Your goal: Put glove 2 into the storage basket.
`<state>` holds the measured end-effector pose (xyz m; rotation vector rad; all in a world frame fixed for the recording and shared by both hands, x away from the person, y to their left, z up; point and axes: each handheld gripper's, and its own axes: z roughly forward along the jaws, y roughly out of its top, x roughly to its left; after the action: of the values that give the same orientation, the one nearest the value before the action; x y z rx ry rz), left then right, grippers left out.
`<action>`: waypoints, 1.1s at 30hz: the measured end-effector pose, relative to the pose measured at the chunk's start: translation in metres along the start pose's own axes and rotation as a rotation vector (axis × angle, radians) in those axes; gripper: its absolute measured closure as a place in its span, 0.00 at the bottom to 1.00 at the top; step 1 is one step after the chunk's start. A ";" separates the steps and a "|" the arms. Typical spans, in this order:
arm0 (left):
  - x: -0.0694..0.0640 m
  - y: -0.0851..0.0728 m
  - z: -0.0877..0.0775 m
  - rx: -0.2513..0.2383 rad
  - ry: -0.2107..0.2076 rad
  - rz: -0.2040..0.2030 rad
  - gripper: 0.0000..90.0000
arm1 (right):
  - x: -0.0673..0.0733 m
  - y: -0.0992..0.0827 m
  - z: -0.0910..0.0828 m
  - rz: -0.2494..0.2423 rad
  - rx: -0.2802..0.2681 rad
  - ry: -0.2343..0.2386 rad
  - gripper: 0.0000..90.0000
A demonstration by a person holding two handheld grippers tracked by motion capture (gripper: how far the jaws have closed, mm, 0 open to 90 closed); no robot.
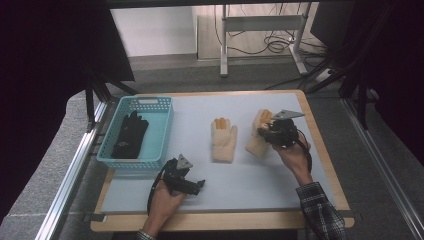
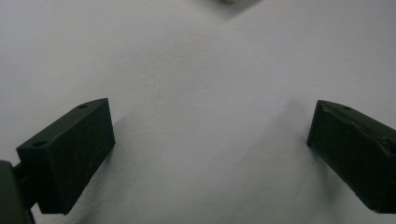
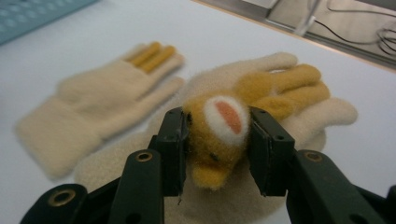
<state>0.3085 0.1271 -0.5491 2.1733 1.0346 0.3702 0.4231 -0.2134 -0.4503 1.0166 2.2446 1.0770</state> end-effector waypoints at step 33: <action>0.000 0.000 0.000 0.001 -0.001 0.000 0.01 | 0.073 0.029 0.098 -0.148 0.081 0.217 0.46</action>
<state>0.3086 0.1272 -0.5492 2.1739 1.0346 0.3684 0.4532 -0.0983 -0.4910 0.7820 2.5103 1.0840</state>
